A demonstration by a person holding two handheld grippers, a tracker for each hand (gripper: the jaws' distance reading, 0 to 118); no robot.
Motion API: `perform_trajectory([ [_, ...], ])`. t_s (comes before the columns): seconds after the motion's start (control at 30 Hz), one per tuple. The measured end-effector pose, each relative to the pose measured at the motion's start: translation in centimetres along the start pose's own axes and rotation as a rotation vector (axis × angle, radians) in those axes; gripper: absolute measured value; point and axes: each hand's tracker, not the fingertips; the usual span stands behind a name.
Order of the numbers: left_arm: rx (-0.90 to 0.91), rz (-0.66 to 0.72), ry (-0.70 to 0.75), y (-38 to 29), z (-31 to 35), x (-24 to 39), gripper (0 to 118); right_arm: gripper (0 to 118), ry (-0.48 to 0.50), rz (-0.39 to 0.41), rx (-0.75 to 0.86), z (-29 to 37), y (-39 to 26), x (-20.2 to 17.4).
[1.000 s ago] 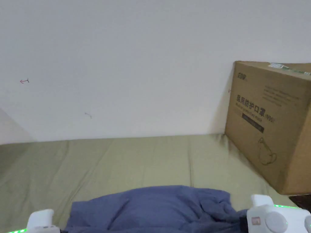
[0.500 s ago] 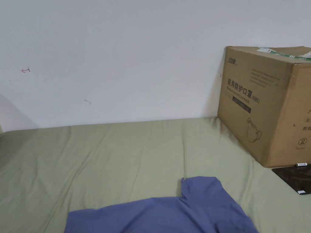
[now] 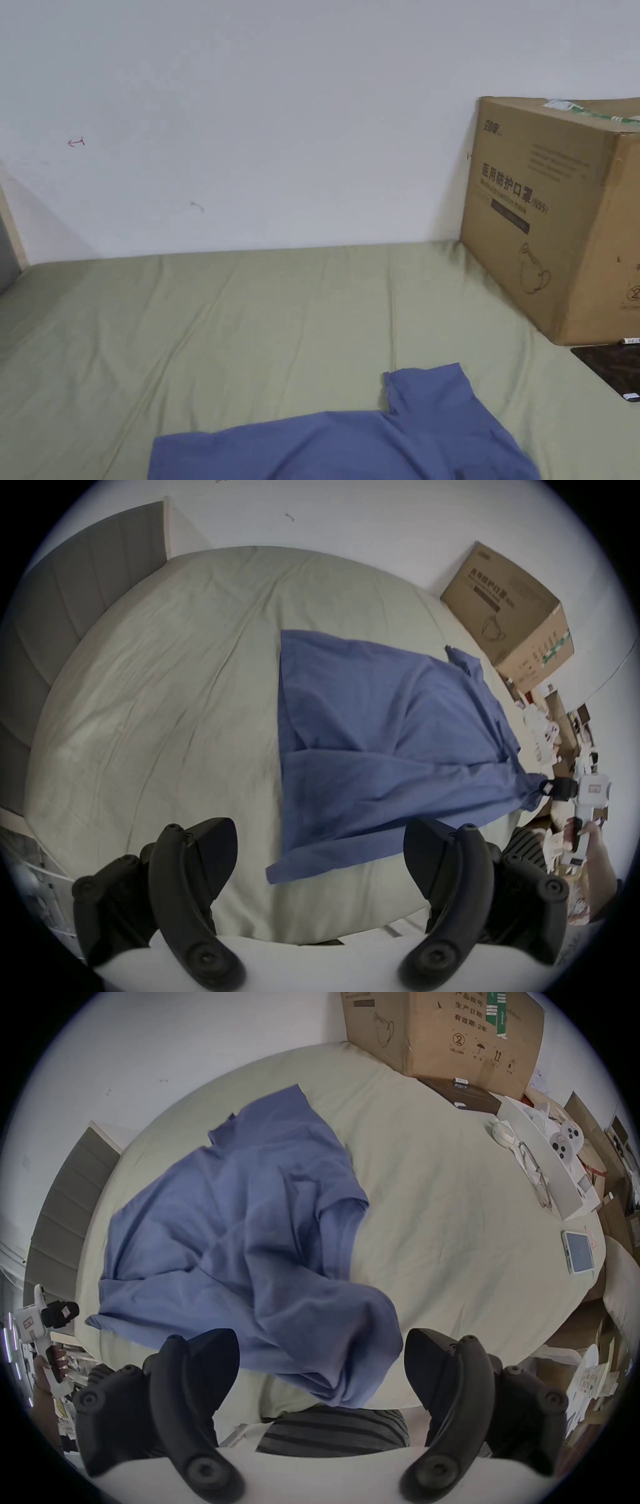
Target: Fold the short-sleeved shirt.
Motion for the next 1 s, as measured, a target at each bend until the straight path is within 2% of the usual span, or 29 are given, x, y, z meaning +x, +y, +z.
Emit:
perform_trajectory([
  [0.13, 0.15, 0.029, -0.067, 2.2, 3.1, 2.2, 103, 100, 0.022, 0.042, 0.144, 3.4, 1.5, -2.3],
  [0.37, 0.725, -0.126, -0.07, 6.0, 9.2, 10.4, 101, 97, 0.196, 0.12, 0.681, 10.7, 4.1, -9.6],
  [0.43, 0.842, -0.135, -0.043, 6.4, 9.6, 12.2, 83, 81, 0.217, 0.133, 0.844, 11.7, 4.3, -11.5],
  [0.47, 0.895, -0.143, -0.046, 6.6, 9.7, 13.1, 67, 59, 0.228, 0.14, 0.915, 12.1, 4.4, -12.4],
  [0.5, 0.924, -0.158, -0.045, 6.8, 9.6, 13.8, 37, 37, 0.223, 0.151, 0.975, 11.9, 4.8, -13.0],
  [0.53, 0.938, -0.176, -0.031, 7.0, 9.4, 14.6, 12, 15, 0.21, 0.163, 1.024, 12.1, 4.9, -13.9],
  [0.57, 0.943, -0.189, 0.003, 7.5, 8.8, 14.9, 0, 3, 0.161, 0.167, 1.068, 12.1, 5.0, -14.7],
  [0.63, 0.961, -0.215, 0.016, 7.4, 8.3, 15.7, 0, 0, 0.118, 0.14, 1.12, 11.9, 5.4, -15.5],
  [0.67, 0.979, -0.241, -0.035, 7.6, 8.3, 15.6, 0, 0, 0.142, 0.135, 1.094, 11.9, 5.7, -15.6],
  [0.73, 0.954, -0.255, -0.003, 8.7, 8.2, 15.5, 0, 0, 0.192, 0.114, 1.069, 12.0, 6.4, -15.4],
  [0.8, 0.859, -0.238, -0.015, 11.0, 7.7, 14.0, 0, 0, 0.181, 0.126, 1.054, 11.6, 7.0, -15.3],
  [0.9, 0.53, -0.13, -0.037, 17.1, 4.7, 10.1, 0, 0, 0.152, 0.185, 1.016, 10.7, 7.5, -15.3],
  [1.0, 0.112, -0.022, -0.005, 22.0, -1.9, 5.7, 0, 0, 0.125, 0.205, 0.955, 8.9, 8.2, -15.5],
])
